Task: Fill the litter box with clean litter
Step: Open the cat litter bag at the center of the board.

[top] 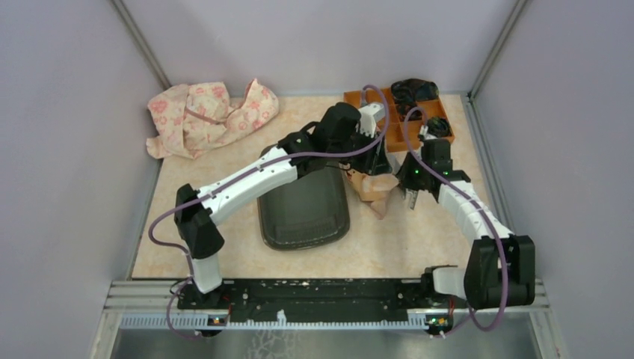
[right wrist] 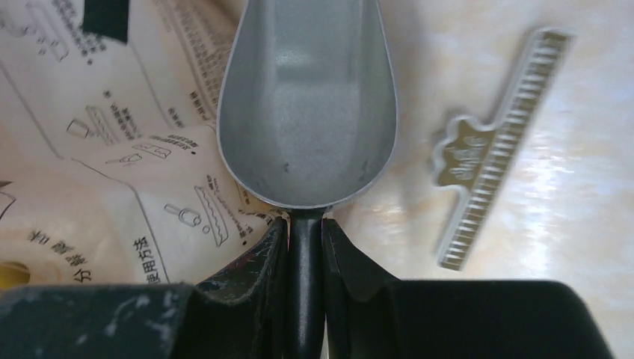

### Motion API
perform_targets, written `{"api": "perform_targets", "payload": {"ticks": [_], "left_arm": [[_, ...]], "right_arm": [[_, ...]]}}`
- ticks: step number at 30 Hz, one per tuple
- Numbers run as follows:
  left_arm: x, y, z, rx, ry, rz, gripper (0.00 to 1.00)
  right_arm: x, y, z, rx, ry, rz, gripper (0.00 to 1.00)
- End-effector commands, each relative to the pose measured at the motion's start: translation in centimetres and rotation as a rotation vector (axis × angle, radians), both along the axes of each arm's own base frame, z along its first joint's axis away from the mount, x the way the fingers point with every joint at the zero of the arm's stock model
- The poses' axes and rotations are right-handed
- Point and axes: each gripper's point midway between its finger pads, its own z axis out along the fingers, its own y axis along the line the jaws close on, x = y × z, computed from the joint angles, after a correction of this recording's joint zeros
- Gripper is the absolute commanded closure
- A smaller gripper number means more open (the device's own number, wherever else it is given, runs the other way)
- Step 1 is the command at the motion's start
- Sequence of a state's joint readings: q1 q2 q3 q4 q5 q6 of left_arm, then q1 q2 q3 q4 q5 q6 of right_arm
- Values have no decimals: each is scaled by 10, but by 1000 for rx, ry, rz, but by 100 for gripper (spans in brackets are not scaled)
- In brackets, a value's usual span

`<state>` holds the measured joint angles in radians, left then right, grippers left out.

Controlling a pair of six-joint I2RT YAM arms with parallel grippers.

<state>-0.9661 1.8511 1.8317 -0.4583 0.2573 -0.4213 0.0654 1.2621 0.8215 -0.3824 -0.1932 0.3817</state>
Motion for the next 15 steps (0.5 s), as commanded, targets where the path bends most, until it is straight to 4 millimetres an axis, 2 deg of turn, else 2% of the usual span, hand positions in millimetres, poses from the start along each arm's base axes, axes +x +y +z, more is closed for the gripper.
{"api": "perform_targets", "payload": {"ticks": [1,6,9,15], "left_arm": [[-1,1,32,-98,7,49,55],[3,14,27,-93,2,122,55],[5,24,24,-65,-5,157,55],[4,50,28,-18,-3,244,58]], "right_arm": [[-13,66,25,167,-100,248,100],[-28,97,15,290,-61,290,100],[-32,109,19,291,-62,311,100],[-32,107,25,252,-55,298,100]]}}
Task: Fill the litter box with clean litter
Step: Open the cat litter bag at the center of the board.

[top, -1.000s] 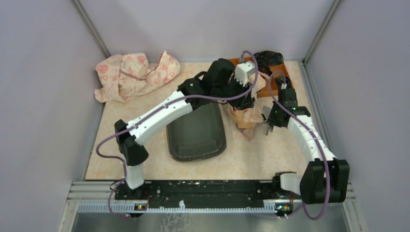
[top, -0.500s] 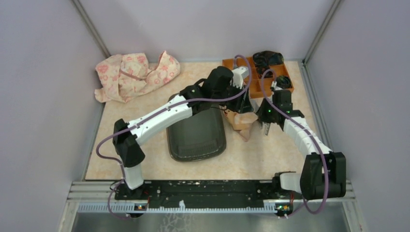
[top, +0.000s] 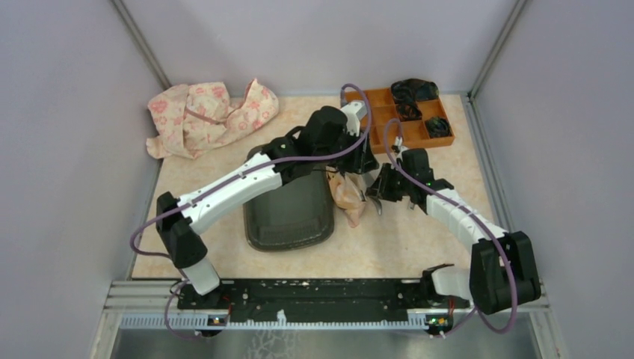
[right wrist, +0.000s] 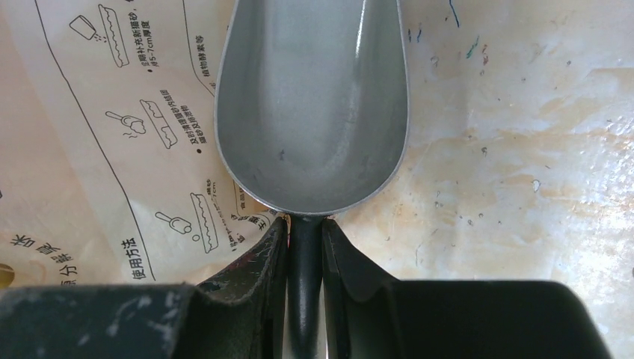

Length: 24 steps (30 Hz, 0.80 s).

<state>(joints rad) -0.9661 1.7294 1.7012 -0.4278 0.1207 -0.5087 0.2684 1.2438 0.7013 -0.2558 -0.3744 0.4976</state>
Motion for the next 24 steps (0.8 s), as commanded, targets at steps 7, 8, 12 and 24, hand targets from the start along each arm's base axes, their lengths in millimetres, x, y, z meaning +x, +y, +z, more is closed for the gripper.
{"api": "perform_targets", "payload": {"ticks": [7,8,12,24], "left_arm": [[-11,40,19,28,7,144,87],[-11,42,12,40,11,155,90],[-13,38,-8,80,28,167,99],[-15,37,-51,253,13,308,100]], "right_arm": [[13,15,28,47,-83,43,100],[13,15,27,47,-81,44,100],[14,14,24,40,-73,38,100],[14,20,16,27,-64,43,100]]}}
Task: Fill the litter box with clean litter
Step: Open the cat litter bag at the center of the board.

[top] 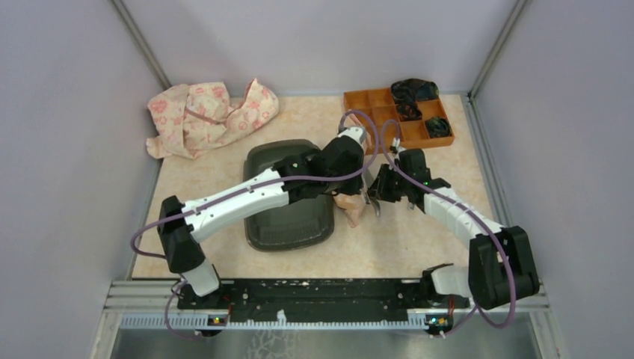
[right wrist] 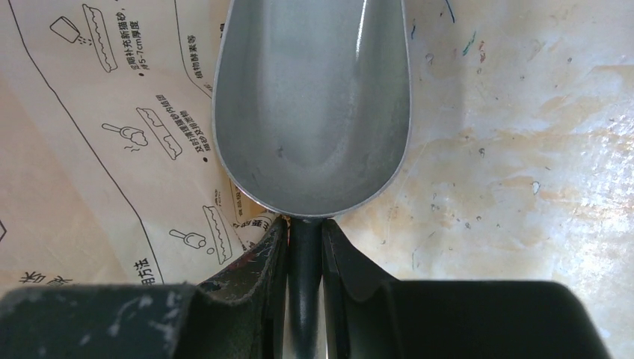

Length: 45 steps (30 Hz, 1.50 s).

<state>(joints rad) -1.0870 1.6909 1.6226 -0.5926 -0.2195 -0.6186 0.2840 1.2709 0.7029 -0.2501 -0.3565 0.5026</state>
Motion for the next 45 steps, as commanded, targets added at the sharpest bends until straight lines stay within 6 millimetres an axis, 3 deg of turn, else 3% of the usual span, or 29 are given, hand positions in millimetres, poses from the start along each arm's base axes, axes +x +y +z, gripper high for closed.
{"api": "perform_targets", "payload": {"ticks": [1,10,17,24,38,45], "left_arm": [[8,7,-4,48,-23,83,100],[19,13,-5,102,-72,127,100],[29,-2,0,104,-99,113,100],[29,2,-6,141,-88,125,100],[22,11,31,56,-125,121,100],[24,22,13,130,-116,147,100]], "right_arm": [[14,18,23,43,-81,45,100],[15,22,22,45,-83,54,100],[16,26,29,11,-99,64,100],[14,32,35,6,-109,80,100],[13,35,32,4,-104,89,100],[13,37,32,-3,-105,93,100]]}}
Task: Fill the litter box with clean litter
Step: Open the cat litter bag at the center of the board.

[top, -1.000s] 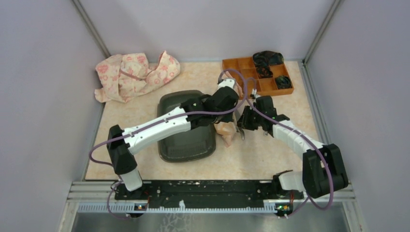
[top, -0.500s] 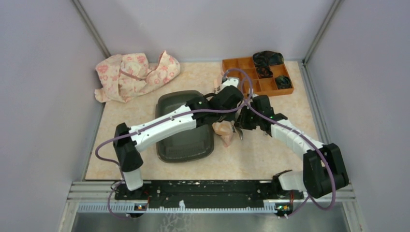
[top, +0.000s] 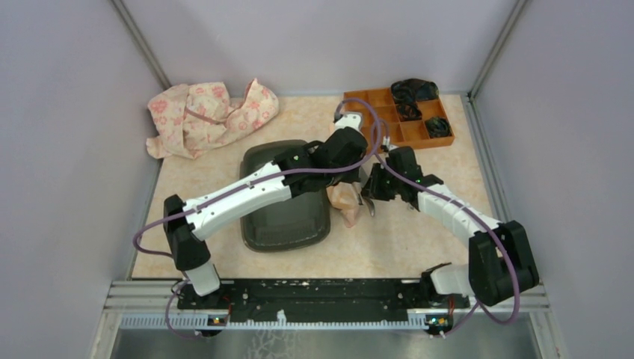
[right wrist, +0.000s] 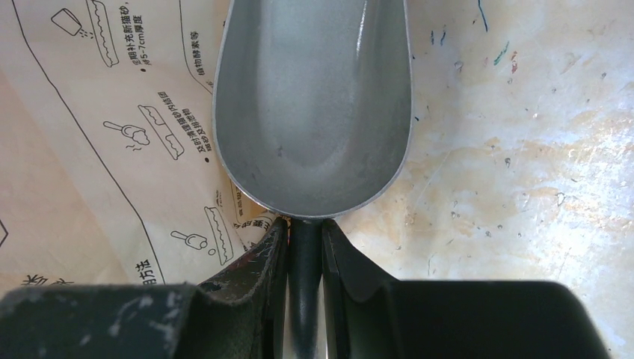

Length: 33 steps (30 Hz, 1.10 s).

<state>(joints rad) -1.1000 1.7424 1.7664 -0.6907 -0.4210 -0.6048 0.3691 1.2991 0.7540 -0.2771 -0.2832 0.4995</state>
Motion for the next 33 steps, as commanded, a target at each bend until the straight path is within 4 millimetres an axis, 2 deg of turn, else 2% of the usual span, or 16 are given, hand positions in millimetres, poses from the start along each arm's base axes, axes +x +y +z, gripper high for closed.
{"api": "perform_targets", "payload": {"ticks": [1,4,15,24,33], "left_arm": [[-3,12,-14,70,5,18,100],[-2,17,-23,97,10,33,100],[2,23,-25,129,-14,51,100],[7,18,-45,188,-1,49,100],[13,16,-41,204,-18,53,98]], "right_arm": [[12,22,29,53,-86,60,100],[12,23,28,52,-84,62,100],[12,24,26,52,-80,67,100],[12,25,29,55,-85,74,100],[13,27,29,56,-86,80,100]]}}
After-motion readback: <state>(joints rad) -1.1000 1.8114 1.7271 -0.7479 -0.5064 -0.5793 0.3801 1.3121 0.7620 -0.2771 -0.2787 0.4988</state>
